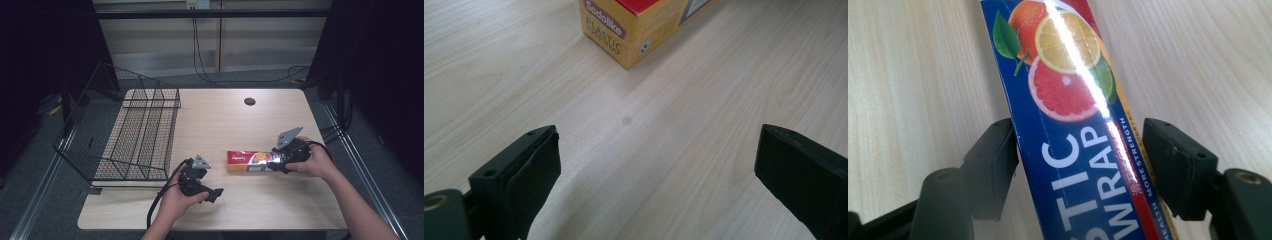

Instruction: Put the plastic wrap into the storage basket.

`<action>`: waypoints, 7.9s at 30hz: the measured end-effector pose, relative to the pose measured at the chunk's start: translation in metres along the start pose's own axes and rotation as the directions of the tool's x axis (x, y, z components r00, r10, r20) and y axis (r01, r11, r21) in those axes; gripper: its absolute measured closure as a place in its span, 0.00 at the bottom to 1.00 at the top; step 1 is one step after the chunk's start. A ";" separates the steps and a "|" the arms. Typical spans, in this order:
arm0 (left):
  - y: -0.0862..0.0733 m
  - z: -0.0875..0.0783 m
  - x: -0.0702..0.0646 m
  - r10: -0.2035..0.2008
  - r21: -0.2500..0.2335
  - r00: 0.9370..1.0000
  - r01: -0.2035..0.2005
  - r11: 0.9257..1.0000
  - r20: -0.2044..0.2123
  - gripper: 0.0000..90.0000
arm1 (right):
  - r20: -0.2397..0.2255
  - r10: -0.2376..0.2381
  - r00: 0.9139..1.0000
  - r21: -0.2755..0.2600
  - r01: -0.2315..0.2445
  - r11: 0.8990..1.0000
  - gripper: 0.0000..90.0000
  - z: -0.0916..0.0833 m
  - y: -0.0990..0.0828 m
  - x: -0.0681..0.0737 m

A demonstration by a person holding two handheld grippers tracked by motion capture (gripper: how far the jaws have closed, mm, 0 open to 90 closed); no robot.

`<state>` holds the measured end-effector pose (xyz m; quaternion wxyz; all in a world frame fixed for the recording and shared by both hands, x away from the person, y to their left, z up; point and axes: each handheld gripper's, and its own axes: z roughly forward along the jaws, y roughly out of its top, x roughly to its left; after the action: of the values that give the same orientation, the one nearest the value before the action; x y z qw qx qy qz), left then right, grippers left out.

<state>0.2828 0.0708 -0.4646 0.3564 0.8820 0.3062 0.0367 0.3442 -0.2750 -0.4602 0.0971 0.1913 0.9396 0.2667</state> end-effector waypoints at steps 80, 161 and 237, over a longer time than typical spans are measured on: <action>0.109 -0.076 0.027 0.127 -0.019 0.986 -0.126 0.992 0.109 0.02 | -0.134 0.002 0.991 -0.135 -0.020 0.991 0.50 -0.048 0.059 0.033; 0.145 -0.022 -0.034 0.349 0.277 0.877 -0.443 0.852 0.330 0.44 | -0.260 -0.244 0.934 -0.201 0.195 0.960 0.50 -0.046 0.087 0.054; 0.191 -0.176 0.082 -0.044 0.444 0.991 0.097 0.891 -0.128 0.50 | 0.026 0.167 0.986 -0.357 -0.147 0.922 0.00 -0.032 -0.001 0.067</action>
<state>0.3976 0.1169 -0.2222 0.1258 0.9252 0.3579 0.0026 0.2738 -0.2630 -0.4392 0.1347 0.2528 0.8548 0.4327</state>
